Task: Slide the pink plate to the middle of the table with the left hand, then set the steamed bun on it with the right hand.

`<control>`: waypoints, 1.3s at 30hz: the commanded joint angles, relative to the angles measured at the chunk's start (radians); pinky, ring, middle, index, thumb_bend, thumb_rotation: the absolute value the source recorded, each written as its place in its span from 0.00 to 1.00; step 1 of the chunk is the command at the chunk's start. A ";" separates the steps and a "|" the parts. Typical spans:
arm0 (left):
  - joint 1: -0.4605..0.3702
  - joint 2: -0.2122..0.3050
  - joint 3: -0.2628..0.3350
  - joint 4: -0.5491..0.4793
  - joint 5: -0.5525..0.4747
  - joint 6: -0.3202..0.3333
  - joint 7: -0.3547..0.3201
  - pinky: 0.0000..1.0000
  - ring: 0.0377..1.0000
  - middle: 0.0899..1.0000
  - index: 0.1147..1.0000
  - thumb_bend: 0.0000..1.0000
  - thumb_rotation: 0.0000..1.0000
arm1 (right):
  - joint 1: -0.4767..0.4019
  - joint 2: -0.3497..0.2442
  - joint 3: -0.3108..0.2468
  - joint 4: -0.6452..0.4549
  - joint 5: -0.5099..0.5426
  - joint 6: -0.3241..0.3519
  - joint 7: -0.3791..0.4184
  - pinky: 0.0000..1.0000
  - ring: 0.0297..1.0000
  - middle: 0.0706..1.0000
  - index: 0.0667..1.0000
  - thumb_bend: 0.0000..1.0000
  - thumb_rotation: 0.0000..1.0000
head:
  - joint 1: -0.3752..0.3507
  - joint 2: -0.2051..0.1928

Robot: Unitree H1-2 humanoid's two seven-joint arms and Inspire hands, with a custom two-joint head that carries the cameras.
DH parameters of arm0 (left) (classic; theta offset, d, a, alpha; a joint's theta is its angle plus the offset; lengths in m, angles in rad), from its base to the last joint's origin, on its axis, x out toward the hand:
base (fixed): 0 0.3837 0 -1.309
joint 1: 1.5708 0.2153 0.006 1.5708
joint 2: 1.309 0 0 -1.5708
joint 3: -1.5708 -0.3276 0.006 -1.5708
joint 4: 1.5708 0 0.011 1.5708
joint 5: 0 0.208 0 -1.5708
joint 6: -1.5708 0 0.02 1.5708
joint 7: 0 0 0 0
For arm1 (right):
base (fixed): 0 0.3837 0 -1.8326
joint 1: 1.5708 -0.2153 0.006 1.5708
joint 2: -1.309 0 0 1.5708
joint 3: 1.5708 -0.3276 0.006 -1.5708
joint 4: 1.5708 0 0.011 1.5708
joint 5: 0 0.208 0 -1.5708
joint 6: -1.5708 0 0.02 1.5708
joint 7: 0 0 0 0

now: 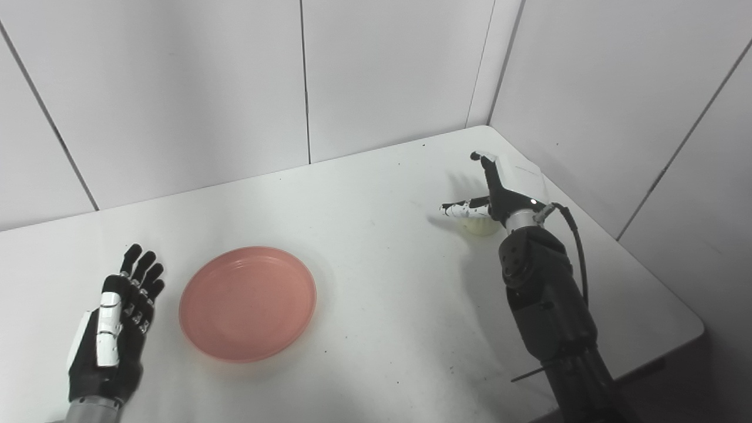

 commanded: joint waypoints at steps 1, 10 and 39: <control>0.018 0.003 0.006 0.012 -0.010 -0.008 -0.011 1.00 0.97 0.98 0.97 0.57 1.00 | -0.047 -0.007 -0.012 0.003 -0.040 0.001 -0.001 0.74 0.82 0.83 0.81 0.80 0.40 | 0.000 0.000; 0.022 0.005 0.006 -0.002 -0.008 0.010 -0.011 1.00 0.98 0.98 0.97 0.57 1.00 | -0.068 0.009 -0.041 0.066 -0.144 0.001 0.081 0.69 0.80 0.81 0.81 0.78 0.32 | -0.002 -0.001; 0.021 -0.002 0.003 -0.019 0.001 0.023 -0.011 1.00 0.97 0.98 0.96 0.57 1.00 | -0.086 0.096 -0.181 0.037 -0.046 0.001 -0.012 0.20 0.25 0.35 0.47 0.52 0.00 | 0.013 0.016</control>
